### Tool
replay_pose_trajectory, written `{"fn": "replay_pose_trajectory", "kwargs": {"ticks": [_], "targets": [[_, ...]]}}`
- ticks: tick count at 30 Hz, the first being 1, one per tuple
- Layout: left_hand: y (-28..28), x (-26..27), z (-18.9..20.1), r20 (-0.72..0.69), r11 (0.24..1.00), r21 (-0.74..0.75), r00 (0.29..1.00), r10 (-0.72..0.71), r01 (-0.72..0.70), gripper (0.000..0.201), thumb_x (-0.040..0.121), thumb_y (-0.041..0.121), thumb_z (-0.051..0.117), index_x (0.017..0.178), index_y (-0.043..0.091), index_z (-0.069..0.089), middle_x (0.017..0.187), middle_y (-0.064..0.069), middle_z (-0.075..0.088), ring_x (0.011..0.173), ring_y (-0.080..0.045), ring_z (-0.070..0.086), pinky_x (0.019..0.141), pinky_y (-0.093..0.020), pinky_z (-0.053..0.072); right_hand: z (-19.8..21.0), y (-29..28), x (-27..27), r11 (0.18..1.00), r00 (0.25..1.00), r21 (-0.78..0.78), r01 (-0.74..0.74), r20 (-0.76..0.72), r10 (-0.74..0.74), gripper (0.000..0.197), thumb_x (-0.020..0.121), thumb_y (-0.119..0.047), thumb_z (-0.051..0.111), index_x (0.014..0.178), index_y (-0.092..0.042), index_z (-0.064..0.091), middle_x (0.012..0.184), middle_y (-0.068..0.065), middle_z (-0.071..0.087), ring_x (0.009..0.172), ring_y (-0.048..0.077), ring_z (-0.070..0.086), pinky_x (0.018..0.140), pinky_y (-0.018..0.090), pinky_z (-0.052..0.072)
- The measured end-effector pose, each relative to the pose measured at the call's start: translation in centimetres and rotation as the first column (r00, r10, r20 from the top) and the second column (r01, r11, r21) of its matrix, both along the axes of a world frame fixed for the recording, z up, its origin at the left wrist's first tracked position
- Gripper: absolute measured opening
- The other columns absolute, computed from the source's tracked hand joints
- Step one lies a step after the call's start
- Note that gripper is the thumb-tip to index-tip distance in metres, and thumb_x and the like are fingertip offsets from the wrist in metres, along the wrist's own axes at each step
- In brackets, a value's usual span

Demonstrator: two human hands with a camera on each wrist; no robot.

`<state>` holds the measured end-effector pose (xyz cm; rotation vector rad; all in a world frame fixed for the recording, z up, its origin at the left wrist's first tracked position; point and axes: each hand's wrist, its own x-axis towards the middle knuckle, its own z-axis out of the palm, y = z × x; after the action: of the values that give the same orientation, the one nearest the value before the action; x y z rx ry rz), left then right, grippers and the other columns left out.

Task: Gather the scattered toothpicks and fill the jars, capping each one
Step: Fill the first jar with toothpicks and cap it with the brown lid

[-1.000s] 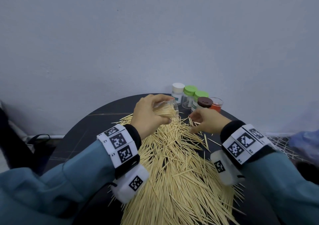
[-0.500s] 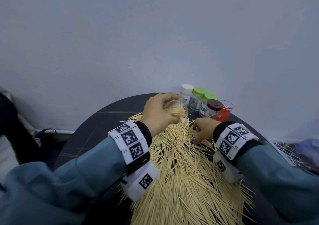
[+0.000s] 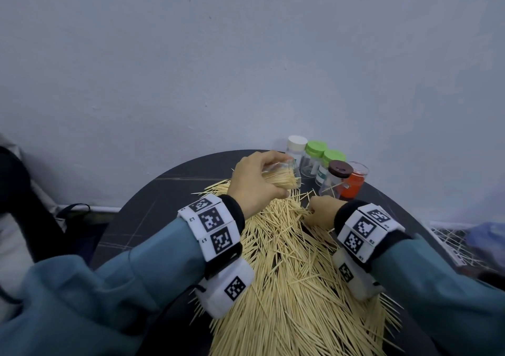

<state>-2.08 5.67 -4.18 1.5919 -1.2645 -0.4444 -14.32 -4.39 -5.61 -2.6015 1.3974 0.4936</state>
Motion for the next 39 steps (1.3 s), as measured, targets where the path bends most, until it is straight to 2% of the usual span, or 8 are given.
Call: {"fn": "replay_pose_trajectory", "kwargs": {"ticks": [3,5,8,11,14,24,30,39], "targets": [[0.0,0.0,0.0,0.001,1.000,0.002,1.000,0.002,-0.002,0.063,0.059,0.004,0.085,0.114,0.027,0.065,0.111,0.004,0.063,0.103,-0.011,0.056,0.084,-0.029,0.049,0.5,0.3,-0.2,0.997,1.000,0.071,-0.005,-0.007,0.005,0.030,0.098,-0.019,0.040,0.119,-0.001,0.051,0.114,0.011,0.055,0.105,0.024,0.053,0.076,0.025,0.043],[0.1,0.0,0.0,0.006,1.000,0.002,1.000,0.004,-0.004,0.063,0.059,0.004,0.085,0.114,0.026,0.065,0.112,0.004,0.064,0.103,-0.011,0.057,0.084,-0.029,0.049,0.7,0.2,-0.5,0.992,0.999,0.123,0.018,0.042,-0.023,0.020,0.099,-0.018,0.038,0.090,-0.008,0.053,0.090,0.005,0.055,0.084,0.019,0.053,0.062,0.020,0.040],[0.1,-0.1,0.1,0.007,1.000,0.004,1.000,0.004,-0.004,0.063,0.059,0.004,0.085,0.115,0.026,0.065,0.112,0.003,0.064,0.103,-0.011,0.057,0.086,-0.031,0.050,0.5,-0.4,-1.1,0.932,0.956,0.353,0.084,0.236,-0.176,0.028,0.100,-0.015,0.035,0.073,-0.012,0.043,0.091,0.011,0.062,0.084,0.021,0.065,0.074,0.028,0.051],[0.1,-0.1,0.0,0.011,1.000,0.012,1.000,0.001,-0.001,0.063,0.059,0.005,0.085,0.114,0.026,0.065,0.111,0.003,0.064,0.103,-0.012,0.057,0.087,-0.033,0.050,0.2,-0.4,-1.9,0.750,0.778,0.656,0.086,0.426,-0.462,0.026,0.101,-0.010,0.031,0.078,-0.007,0.042,0.068,0.007,0.050,0.058,0.017,0.055,0.054,0.027,0.050],[0.0,-0.1,-0.3,0.029,1.000,0.011,1.000,-0.001,0.001,0.062,0.058,0.007,0.085,0.114,0.027,0.065,0.109,0.003,0.064,0.103,-0.014,0.057,0.089,-0.036,0.049,-0.3,-0.4,-2.4,0.654,0.656,0.757,0.018,0.484,-0.579,0.023,0.102,-0.008,0.028,0.084,-0.006,0.042,0.065,0.006,0.041,0.055,0.015,0.043,0.053,0.026,0.047],[-0.2,-0.4,-1.0,0.104,0.995,0.059,0.991,-0.084,0.078,0.057,0.074,0.018,0.077,0.125,0.026,0.054,0.113,0.001,0.050,0.106,-0.010,0.048,0.088,-0.021,0.034,-0.7,-0.2,-3.4,0.541,0.521,0.821,-0.180,0.546,-0.656,0.022,0.100,-0.002,0.029,0.085,-0.004,0.046,0.063,0.004,0.042,0.053,0.011,0.043,0.048,0.018,0.042],[-0.6,-0.1,-1.8,0.143,0.991,0.088,0.983,-0.118,0.106,0.045,0.078,0.037,0.071,0.117,0.028,0.051,0.108,0.003,0.058,0.106,-0.019,0.052,0.090,-0.041,0.047,0.1,0.0,-2.9,0.476,0.364,0.808,-0.347,0.584,-0.725,0.022,0.101,-0.004,0.026,0.083,-0.013,0.037,0.052,0.000,0.043,0.044,0.009,0.044,0.044,0.018,0.039],[-0.1,-1.1,-1.3,0.126,0.978,0.101,0.972,-0.196,0.184,0.037,0.095,0.031,0.050,0.125,0.021,0.031,0.121,0.001,0.047,0.100,-0.014,0.053,0.086,-0.034,0.050,4.0,1.1,-1.7,0.698,-0.220,0.522,-0.491,0.701,-0.679,0.025,0.101,-0.006,0.022,0.082,-0.012,0.038,0.051,-0.005,0.039,0.041,0.004,0.036,0.041,0.014,0.034]]}}
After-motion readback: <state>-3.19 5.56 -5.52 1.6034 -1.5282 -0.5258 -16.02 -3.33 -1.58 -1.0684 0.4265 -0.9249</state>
